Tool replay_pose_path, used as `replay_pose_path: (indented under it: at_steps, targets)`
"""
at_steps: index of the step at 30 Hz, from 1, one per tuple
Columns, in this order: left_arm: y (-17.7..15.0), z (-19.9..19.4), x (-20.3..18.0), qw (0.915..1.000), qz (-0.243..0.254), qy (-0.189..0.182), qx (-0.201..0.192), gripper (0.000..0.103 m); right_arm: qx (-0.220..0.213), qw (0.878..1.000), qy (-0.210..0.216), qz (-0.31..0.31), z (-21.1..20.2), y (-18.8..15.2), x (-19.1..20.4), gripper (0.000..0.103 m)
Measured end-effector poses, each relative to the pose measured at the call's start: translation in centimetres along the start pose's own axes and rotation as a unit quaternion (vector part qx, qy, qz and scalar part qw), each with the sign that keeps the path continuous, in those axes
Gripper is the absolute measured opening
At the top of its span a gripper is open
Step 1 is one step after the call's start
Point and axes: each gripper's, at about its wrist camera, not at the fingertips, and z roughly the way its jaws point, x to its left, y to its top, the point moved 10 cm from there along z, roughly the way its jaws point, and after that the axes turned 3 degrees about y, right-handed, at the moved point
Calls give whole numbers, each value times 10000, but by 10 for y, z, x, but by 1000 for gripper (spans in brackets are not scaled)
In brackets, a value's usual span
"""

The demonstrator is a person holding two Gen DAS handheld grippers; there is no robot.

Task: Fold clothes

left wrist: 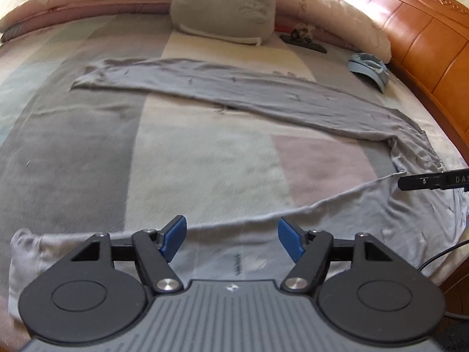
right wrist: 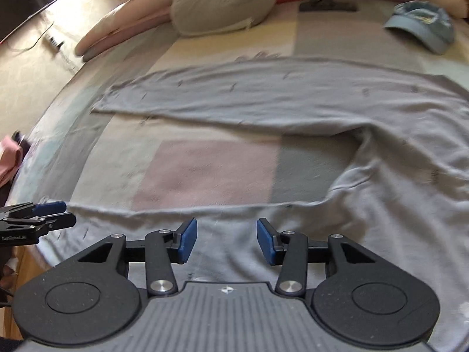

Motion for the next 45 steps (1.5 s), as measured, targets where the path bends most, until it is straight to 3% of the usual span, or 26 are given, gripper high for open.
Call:
replay_pose_path:
  at_steps: [5,9,11,15,22,28,32,35,40,45]
  targets:
    - [16,10,-39,9997,217,-101,86,71,-276,9996,-26,80,-24,7,-27,51]
    - [32,21,-77,9992,411,-4,-15,72,-396,9990,189,92,-36,11,-62,52]
    - [36,27,-93,9998,152,110,29,73,-310,9990,264,172,-33,14,-85,52]
    - [30,39,-119,9997,-158,-22,210,74,-182,9992,352,-41,-26,27,-113,52]
    - [34,46,-139,9983,-486,214,248,74,-351,9907,807,-1039,-17,114,-147,51]
    - [21,54,-169,9977,-534,-56,409,74,183,9768,1570,-1443,43,190,-174,51]
    - [7,59,-184,9968,-504,-171,597,74,649,9695,1710,-1631,76,220,-186,51]
    - [-1,60,-191,9962,-490,-232,674,74,1053,9617,1903,-1668,96,232,-191,52]
    - [-12,60,-195,9950,-584,-262,766,75,1814,9343,2762,-1334,112,229,-193,54]
    - [-13,65,-196,9945,-656,-298,765,78,2081,9162,3169,-1296,127,233,-175,55]
